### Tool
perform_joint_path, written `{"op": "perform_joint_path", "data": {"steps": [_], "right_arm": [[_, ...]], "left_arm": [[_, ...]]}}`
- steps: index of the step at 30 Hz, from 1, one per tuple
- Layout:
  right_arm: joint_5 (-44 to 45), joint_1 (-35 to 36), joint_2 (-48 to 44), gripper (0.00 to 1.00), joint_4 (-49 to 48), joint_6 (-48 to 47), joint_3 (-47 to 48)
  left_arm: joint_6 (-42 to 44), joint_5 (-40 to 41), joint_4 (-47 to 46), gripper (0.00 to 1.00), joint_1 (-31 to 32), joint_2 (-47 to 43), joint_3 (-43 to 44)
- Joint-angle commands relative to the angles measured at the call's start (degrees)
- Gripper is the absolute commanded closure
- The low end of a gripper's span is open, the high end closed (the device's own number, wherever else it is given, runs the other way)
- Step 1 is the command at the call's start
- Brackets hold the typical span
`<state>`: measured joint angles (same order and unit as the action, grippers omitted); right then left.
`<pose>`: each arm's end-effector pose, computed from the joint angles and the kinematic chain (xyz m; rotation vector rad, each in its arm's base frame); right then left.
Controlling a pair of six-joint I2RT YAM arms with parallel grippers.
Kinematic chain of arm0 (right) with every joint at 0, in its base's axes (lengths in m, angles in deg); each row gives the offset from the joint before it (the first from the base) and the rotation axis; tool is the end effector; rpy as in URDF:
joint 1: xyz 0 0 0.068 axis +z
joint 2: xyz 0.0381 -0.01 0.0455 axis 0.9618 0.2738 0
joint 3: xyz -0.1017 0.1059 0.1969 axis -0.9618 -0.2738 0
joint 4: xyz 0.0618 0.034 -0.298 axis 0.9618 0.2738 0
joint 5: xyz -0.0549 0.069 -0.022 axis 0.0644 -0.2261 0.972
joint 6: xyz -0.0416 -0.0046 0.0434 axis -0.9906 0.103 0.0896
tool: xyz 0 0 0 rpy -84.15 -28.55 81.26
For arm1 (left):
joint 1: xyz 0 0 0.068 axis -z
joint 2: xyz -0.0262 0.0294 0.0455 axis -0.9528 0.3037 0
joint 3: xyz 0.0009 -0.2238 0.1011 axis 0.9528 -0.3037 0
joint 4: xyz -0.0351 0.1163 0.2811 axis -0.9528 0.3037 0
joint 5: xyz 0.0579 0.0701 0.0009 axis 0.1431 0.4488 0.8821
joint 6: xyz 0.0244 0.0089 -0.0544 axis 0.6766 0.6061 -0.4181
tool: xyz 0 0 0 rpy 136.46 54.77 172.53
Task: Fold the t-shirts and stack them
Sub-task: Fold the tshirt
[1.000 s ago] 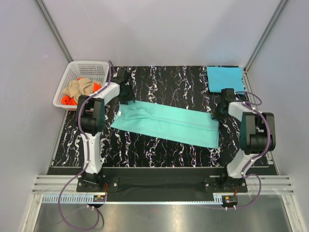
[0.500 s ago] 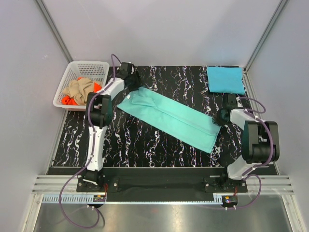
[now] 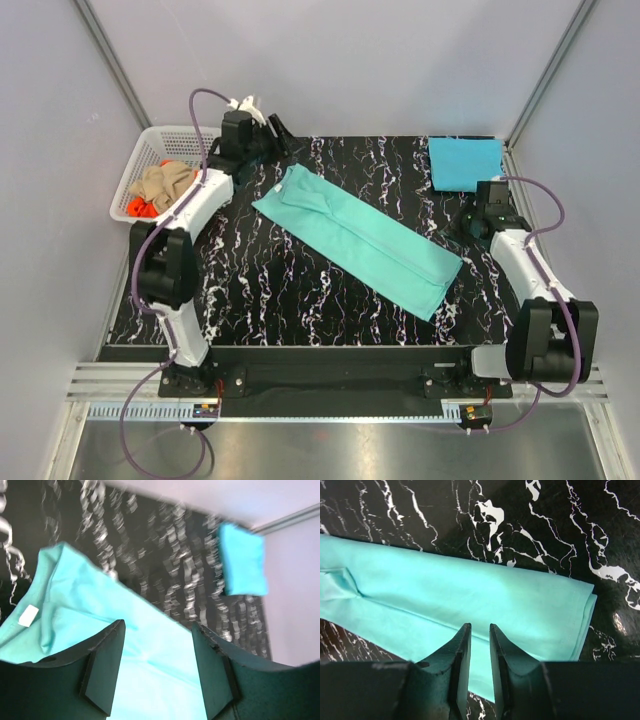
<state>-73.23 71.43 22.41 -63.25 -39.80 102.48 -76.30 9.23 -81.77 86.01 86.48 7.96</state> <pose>0.3415 -0.0117 0.1870 0.7401 2.3633 0.3596 0.4912 -0.1340 0.2412 -0.2034 2.0820 -0.8661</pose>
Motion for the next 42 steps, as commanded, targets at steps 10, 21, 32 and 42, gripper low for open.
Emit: {"op": "perform_joint_path", "data": {"steps": [10,21,32,42], "right_arm": [[-2.46,-0.14,-15.12,0.72,8.65,-2.23,1.27],[-4.48,-0.05,-17.24,0.73,8.39,-1.70,-0.23],[-5.18,-0.14,-15.92,0.73,7.33,-2.49,-1.28],[-6.32,-0.05,-9.42,0.66,8.57,-5.48,-4.71]], "left_arm": [[1.20,5.10,-0.12,0.52,16.88,-9.40,-18.13],[0.06,13.26,15.00,0.57,18.91,2.47,-11.80],[2.68,26.90,23.35,0.52,17.17,7.73,-7.42],[12.98,19.87,26.77,0.49,11.54,20.13,14.90]]}}
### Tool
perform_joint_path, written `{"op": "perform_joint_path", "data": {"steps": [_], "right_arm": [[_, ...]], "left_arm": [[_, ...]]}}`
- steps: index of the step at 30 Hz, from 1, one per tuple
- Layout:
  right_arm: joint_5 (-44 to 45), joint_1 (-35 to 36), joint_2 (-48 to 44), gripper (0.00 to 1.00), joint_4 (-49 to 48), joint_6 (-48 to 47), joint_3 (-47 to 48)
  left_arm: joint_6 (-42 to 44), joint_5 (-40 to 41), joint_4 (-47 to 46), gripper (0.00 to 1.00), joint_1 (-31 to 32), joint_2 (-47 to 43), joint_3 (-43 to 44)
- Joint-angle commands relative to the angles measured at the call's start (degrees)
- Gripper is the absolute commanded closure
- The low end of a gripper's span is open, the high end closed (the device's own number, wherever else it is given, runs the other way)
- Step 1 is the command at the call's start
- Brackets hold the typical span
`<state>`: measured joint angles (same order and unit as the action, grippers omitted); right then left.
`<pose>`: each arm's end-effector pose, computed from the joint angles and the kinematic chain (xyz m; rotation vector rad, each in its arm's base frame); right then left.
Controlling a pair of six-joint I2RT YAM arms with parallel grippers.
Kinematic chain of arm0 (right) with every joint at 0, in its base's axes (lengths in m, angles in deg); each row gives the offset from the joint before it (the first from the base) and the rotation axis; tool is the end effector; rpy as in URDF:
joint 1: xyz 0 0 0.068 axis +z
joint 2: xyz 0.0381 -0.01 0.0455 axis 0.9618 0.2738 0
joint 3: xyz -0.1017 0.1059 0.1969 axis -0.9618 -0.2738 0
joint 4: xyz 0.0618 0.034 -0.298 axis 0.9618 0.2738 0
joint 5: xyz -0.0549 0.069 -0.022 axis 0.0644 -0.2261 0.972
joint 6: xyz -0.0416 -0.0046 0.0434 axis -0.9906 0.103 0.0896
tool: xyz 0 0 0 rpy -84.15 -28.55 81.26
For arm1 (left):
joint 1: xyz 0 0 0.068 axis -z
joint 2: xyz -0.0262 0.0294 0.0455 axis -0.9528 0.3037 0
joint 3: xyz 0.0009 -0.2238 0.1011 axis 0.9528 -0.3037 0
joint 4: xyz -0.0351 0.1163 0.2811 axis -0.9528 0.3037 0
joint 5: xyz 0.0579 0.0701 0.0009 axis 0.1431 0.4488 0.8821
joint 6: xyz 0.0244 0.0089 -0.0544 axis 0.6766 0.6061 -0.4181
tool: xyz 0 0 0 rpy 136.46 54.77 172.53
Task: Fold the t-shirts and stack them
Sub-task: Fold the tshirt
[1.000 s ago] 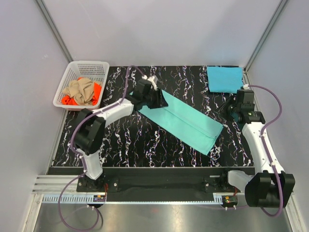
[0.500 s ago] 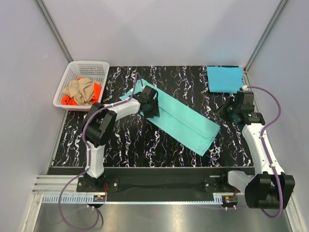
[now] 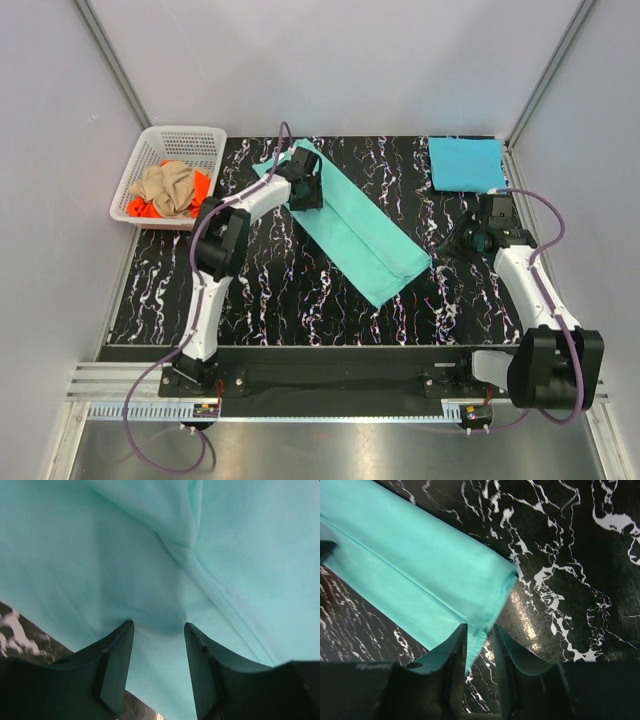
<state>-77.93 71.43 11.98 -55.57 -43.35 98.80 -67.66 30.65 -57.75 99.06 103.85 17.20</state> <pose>0.3046 -0.0064 0.2089 0.6375 2.4114 0.4303 0.4658 -0.2319 0.1131 -0.0477 2.5897 -0.2874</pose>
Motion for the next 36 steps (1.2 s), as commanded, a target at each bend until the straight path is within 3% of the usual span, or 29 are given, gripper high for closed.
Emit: {"op": "perform_joint_path", "data": {"steps": [1,5,9,13,18,22,30,36], "right_arm": [[-1.71,-0.05,1.53,0.64,0.46,-2.11,-1.39],[-3.20,-0.05,7.41,0.60,-0.16,-3.43,-2.27],[-5.32,-0.05,13.04,0.53,-2.71,-2.90,-0.96],[-2.86,-0.05,19.01,0.52,-3.06,-3.08,3.60],[-3.37,-0.05,26.48,0.53,-2.98,-5.79,9.94],[-7.08,-0.05,34.83,0.53,2.71,-10.54,16.35],[-6.37,-0.14,37.30,0.53,2.73,-12.04,16.27],[-9.97,-0.05,38.02,0.60,1.60,-12.66,13.82]], "left_arm": [[4.35,-2.51,3.72,0.49,-2.04,3.37,7.49],[3.12,-1.46,3.91,0.44,-3.01,-2.76,4.02],[0.57,-6.29,-1.71,0.36,-2.92,-12.86,-5.74],[-1.36,-9.45,-7.95,0.34,-3.18,-21.13,-15.40],[-3.30,-13.33,-9.55,0.36,-4.24,-20.36,-18.50],[-4.70,-12.54,-8.67,0.36,-4.50,-21.31,-21.04],[-5.50,-13.42,-9.72,0.36,-6.88,-27.03,-27.02],[-5.06,-16.14,-10.16,0.35,-8.37,-29.75,-31.58]]}}
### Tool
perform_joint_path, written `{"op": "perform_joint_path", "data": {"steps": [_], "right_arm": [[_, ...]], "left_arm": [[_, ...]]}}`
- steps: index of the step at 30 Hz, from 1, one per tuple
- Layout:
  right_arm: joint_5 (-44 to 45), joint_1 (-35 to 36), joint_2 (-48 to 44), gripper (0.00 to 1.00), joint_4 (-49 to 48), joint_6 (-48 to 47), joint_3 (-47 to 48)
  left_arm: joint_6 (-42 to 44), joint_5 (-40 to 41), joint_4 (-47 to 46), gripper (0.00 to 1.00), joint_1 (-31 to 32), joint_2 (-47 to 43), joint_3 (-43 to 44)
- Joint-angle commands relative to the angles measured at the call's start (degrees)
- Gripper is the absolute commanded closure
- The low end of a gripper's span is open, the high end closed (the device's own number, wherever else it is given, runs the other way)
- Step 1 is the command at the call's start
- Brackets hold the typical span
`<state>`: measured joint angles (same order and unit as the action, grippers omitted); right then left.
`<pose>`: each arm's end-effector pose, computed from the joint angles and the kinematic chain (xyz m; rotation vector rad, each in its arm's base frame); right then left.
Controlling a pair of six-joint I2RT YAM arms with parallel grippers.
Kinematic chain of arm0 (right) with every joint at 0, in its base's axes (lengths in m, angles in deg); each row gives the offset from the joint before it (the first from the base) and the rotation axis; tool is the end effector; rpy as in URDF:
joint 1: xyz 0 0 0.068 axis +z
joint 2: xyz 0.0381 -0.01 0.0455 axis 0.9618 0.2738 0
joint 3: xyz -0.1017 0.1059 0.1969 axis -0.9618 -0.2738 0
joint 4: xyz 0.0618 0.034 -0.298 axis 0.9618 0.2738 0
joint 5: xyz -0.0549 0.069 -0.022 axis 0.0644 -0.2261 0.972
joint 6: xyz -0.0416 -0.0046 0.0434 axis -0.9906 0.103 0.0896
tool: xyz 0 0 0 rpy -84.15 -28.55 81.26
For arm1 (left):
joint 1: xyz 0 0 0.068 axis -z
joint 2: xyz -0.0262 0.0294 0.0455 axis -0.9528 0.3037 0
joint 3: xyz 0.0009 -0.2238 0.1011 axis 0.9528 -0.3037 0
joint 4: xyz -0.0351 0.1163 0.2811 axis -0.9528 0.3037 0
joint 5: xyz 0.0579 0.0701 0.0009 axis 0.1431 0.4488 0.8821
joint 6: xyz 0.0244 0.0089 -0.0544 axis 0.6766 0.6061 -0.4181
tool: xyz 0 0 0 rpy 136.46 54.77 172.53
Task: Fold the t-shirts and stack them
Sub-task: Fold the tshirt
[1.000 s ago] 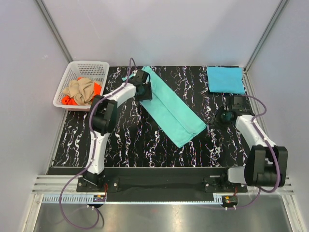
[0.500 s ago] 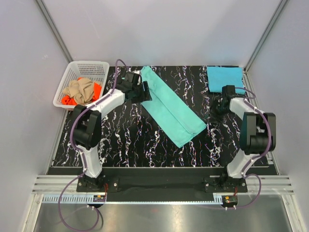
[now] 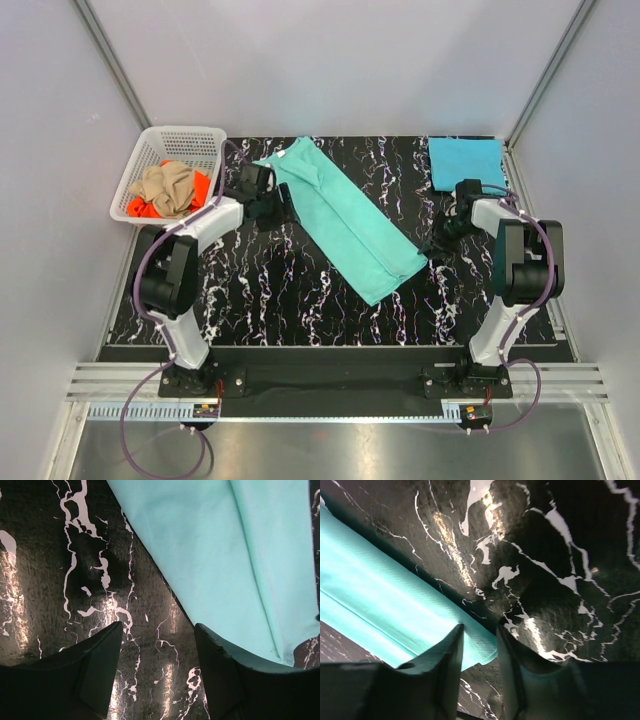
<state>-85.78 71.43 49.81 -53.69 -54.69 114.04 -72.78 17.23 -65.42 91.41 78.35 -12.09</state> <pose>0.3773 -0.0038 0.0831 0.4937 2.8556 0.5111 0.4011 -0.1472 0.1459 -0.2364 2.5683 -0.5843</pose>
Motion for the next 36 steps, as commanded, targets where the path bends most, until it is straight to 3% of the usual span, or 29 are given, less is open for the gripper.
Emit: {"op": "perform_joint_path", "data": {"steps": [1,2,5,9,14,18,23,26,32,36], "right_arm": [[-2.56,-0.05,-0.60,0.62,-0.72,-0.97,-2.72],[-2.48,-0.05,-1.05,0.72,-0.81,-0.53,-3.35],[-5.02,0.04,-4.64,0.89,-3.00,2.19,-8.17],[-8.10,2.40,-10.44,0.98,-8.36,9.99,-16.34],[-2.66,16.90,-17.65,1.00,-11.88,21.33,-24.69],[0.15,25.52,-24.77,0.87,-16.11,32.67,-31.82],[4.20,27.11,-33.82,0.68,-13.65,33.76,-33.15],[5.96,28.34,-35.59,0.62,-10.93,32.09,-32.27],[2.80,29.39,-30.50,0.59,-11.80,26.72,-32.18],[3.49,30.19,-28.82,0.59,-12.50,25.67,-33.14]], "left_arm": [[0.58,-2.98,-3.10,0.35,-1.24,-5.64,-3.18],[0.93,-2.99,-3.37,0.35,-1.42,-6.35,-3.97],[2.42,-0.97,-0.57,0.34,-1.87,-7.41,-4.33],[2.87,-1.67,1.55,0.33,-1.87,-9.87,-6.95],[4.71,-0.80,3.92,0.32,-1.78,-18.39,-13.46],[4.63,0.18,5.24,0.32,-0.55,-29.00,-23.19],[-2.04,-6.41,1.30,0.34,2.17,-36.06,-33.50],[-6.70,-3.17,-0.73,0.35,8.75,-37.65,-37.46],[-15.14,-5.80,-10.91,0.36,14.13,-35.89,-44.58],[-17.52,-3.43,-12.42,0.36,17.46,-35.81,-46.52]]}}
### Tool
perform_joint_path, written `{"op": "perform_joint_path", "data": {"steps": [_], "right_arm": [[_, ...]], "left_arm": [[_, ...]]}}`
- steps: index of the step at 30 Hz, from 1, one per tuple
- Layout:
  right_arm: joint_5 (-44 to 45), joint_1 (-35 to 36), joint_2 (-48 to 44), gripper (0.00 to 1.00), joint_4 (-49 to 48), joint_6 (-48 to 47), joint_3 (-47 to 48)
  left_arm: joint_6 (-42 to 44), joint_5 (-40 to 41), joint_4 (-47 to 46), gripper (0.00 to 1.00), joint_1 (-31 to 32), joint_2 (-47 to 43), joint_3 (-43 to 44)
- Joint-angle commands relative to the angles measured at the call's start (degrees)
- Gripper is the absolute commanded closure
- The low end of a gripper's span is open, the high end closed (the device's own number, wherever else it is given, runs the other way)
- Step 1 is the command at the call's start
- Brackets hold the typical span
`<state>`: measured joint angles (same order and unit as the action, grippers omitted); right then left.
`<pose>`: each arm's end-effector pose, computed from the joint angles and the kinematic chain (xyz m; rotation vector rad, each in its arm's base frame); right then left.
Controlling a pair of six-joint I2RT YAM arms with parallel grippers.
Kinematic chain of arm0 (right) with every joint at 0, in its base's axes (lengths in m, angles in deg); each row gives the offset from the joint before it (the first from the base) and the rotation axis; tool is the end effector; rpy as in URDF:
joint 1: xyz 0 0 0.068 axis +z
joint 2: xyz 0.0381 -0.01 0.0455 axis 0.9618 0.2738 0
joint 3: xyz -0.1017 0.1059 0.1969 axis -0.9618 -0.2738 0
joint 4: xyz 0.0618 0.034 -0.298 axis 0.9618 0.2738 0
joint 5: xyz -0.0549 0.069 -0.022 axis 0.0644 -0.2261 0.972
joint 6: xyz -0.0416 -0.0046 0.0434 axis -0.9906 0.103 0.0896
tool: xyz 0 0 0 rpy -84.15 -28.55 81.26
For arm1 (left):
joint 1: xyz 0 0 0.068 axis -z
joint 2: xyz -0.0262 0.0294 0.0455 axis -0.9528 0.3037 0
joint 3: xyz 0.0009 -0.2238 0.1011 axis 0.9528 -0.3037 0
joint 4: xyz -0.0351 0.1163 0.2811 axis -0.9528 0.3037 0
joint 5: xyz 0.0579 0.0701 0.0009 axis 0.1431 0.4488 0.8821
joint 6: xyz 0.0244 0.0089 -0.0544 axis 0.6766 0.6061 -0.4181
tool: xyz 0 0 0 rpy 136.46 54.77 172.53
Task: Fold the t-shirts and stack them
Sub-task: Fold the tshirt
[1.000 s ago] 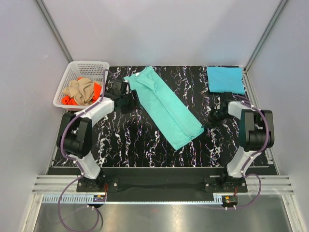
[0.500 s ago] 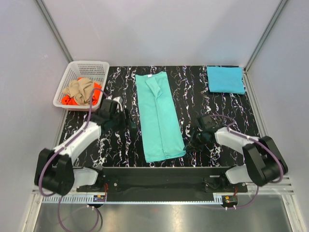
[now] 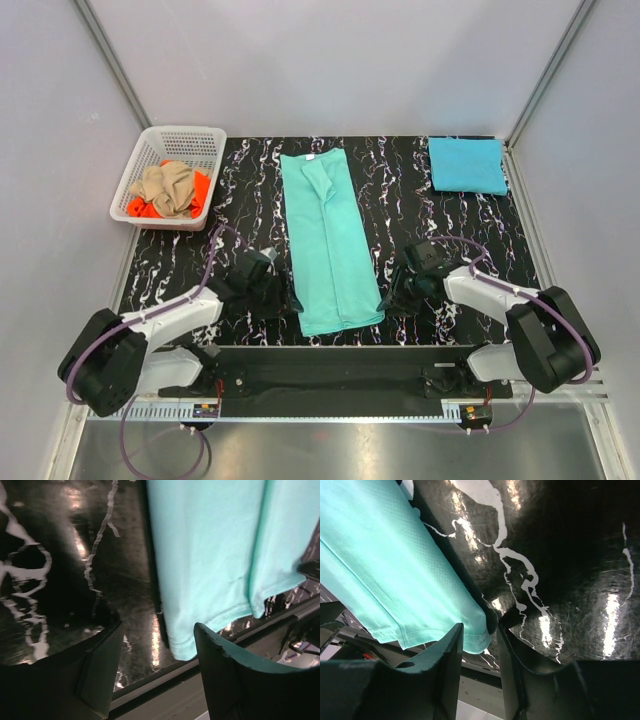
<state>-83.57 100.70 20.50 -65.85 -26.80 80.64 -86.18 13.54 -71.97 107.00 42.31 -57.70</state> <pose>0.2294 0.1284 0.0732 0.4407 2.8869 0.6743 0.2040 -0.1542 0.0867 -0.1789 2.7328 -0.7949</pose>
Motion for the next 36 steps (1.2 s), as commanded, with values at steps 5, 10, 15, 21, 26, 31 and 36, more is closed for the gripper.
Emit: {"op": "perform_joint_path", "data": {"steps": [5,10,15,21,26,31,36], "right_arm": [[0.76,1.10,0.49,0.63,-2.89,-1.79,-1.86],[0.06,1.45,-0.83,0.64,-3.60,-1.35,-3.53],[0.06,1.89,-3.29,0.64,-3.78,0.15,-5.37],[0.76,2.59,-5.93,0.83,-4.13,2.26,-7.13],[1.73,4.00,-6.98,0.98,-5.09,4.45,-8.36],[2.43,5.05,-7.69,1.00,-5.97,5.69,-9.42],[3.31,5.75,-9.09,1.00,-5.27,6.83,-9.50]], "left_arm": [[-7.72,0.88,-10.16,0.36,6.45,2.08,-4.23],[-9.49,3.94,-8.77,0.39,10.41,1.91,-5.82],[-8.44,10.36,0.52,0.41,13.39,-1.51,-3.72],[-8.07,13.63,4.51,0.41,14.01,-2.57,-2.92],[-10.45,9.59,-0.58,0.43,14.28,-3.37,-7.22],[-11.42,5.99,-4.81,0.50,14.19,-2.93,-7.85],[-9.14,11.85,5.11,0.51,14.81,-4.85,-5.30]]}}
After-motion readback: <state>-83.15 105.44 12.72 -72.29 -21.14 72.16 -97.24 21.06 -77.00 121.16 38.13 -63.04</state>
